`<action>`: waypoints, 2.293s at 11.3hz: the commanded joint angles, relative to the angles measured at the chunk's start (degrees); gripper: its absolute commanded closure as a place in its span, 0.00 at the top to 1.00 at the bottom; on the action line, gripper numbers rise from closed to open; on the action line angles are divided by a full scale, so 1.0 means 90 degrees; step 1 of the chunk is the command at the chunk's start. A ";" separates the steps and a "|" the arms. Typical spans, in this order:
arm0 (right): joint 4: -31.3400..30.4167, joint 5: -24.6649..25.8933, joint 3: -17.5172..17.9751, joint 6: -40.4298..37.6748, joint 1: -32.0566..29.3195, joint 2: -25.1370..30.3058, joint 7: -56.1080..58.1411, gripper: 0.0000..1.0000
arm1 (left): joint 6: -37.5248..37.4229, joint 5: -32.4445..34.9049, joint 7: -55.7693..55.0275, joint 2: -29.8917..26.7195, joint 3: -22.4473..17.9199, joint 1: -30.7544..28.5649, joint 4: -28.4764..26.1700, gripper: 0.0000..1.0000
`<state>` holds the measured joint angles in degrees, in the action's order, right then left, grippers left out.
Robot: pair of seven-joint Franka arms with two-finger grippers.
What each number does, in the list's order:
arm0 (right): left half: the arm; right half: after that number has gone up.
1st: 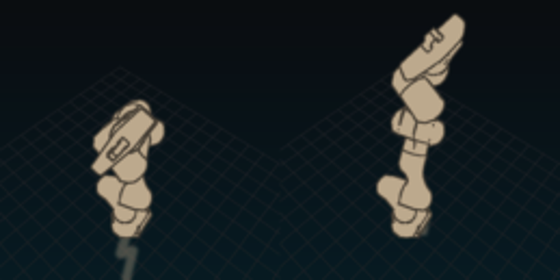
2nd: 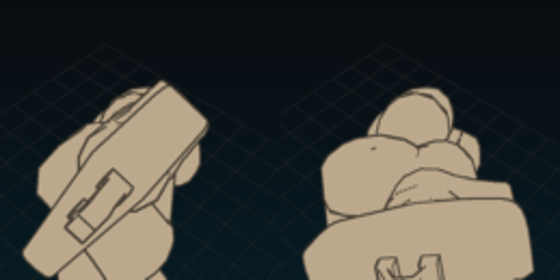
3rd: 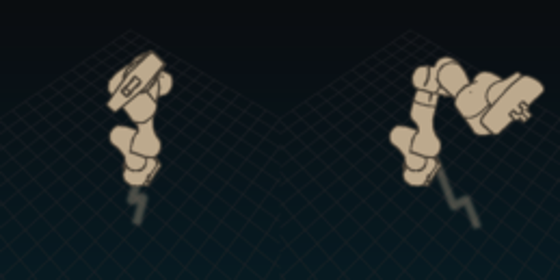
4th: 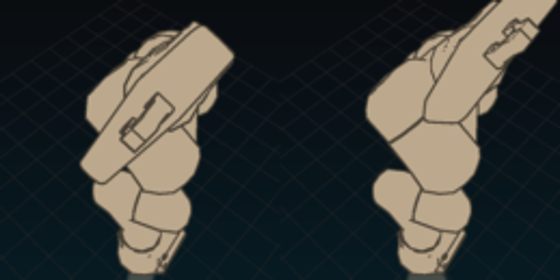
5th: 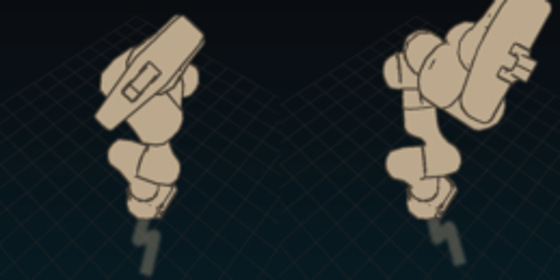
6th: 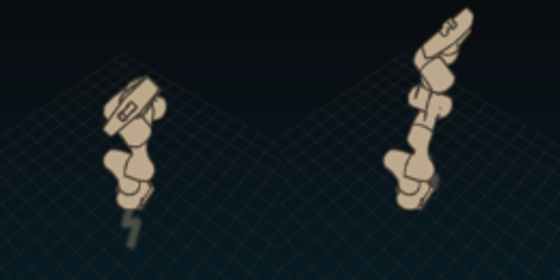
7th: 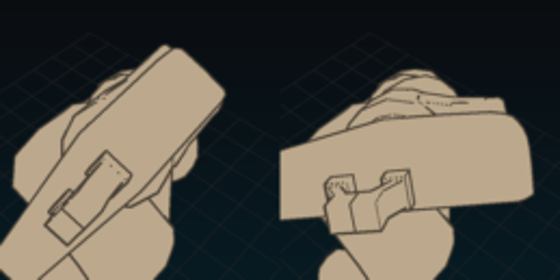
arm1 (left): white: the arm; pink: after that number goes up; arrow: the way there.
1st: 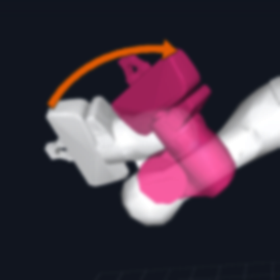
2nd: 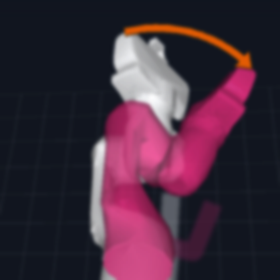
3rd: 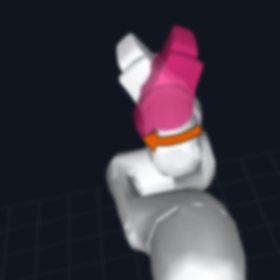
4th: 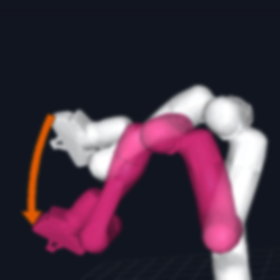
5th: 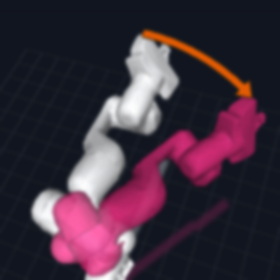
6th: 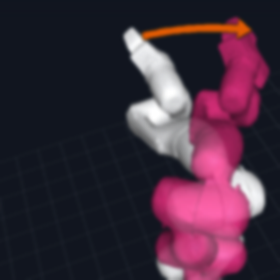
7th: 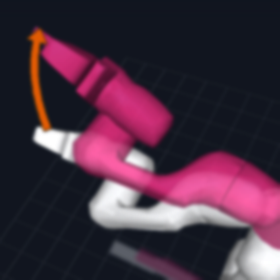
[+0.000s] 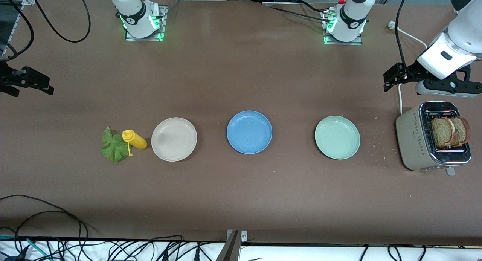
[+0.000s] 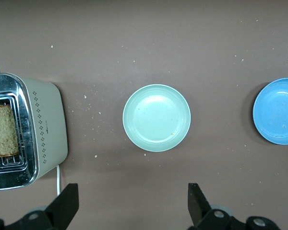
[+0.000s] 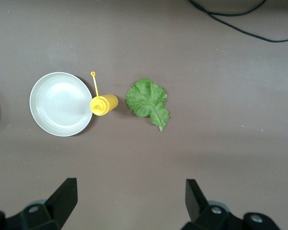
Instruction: Make sandwich in blue plate with both arms
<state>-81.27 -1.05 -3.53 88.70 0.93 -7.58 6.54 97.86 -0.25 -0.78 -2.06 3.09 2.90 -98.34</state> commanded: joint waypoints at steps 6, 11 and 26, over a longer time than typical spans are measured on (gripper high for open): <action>0.0036 -0.0107 0.0002 -0.0178 -0.0026 0.0051 0.0016 1.00 | -0.0062 0.0126 0.0057 -0.0093 0.0018 0.0000 -0.0001 1.00; -0.0003 -0.0117 -0.0135 -0.0286 -0.0045 0.0032 -0.0004 1.00 | -0.0062 0.0126 0.0057 -0.0093 0.0018 0.0000 -0.0001 1.00; 0.0026 -0.0137 -0.0125 -0.0276 -0.0045 0.0032 -0.0004 1.00 | -0.0062 0.0126 0.0067 -0.0093 0.0018 -0.0010 -0.0010 1.00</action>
<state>-81.32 -1.33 -4.74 86.97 0.80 -7.67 6.54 97.86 -0.25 -0.78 -2.06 3.09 2.90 -98.34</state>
